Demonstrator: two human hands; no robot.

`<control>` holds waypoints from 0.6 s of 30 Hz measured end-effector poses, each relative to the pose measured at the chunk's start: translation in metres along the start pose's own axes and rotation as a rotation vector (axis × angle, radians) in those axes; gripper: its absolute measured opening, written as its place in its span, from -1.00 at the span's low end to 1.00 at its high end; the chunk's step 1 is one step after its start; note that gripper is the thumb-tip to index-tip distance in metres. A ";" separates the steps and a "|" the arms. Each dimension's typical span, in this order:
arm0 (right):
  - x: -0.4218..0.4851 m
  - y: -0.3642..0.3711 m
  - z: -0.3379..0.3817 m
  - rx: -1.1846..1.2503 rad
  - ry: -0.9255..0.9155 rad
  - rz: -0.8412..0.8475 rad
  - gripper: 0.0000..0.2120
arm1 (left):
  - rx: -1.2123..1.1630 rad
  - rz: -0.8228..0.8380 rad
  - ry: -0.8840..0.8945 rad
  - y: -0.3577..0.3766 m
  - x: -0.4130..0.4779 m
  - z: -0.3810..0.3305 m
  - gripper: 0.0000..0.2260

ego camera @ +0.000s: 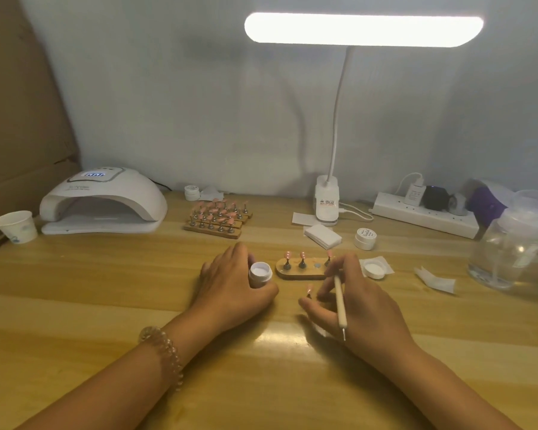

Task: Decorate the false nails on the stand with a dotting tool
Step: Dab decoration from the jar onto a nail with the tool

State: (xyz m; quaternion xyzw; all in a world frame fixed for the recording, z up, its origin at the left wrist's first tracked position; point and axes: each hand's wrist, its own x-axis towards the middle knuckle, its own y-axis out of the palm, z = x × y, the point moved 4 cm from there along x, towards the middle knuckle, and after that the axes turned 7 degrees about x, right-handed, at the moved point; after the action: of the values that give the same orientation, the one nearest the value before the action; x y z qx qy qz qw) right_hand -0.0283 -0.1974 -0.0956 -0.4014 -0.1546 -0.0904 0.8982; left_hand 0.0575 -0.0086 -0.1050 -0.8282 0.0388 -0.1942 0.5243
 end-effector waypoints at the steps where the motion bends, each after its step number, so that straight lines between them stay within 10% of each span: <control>1: -0.001 0.004 0.002 -0.002 -0.006 0.008 -0.53 | 0.005 0.014 0.042 0.000 -0.001 -0.004 -0.71; 18: 0.004 0.006 -0.002 -0.032 -0.022 -0.045 -0.60 | -0.042 0.066 0.295 0.000 -0.009 -0.021 -0.71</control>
State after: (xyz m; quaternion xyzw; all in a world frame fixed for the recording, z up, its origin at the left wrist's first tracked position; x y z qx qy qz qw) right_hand -0.0229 -0.1954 -0.0996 -0.4132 -0.1721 -0.1086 0.8876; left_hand 0.0418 -0.0244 -0.0996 -0.7997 0.1467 -0.2957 0.5016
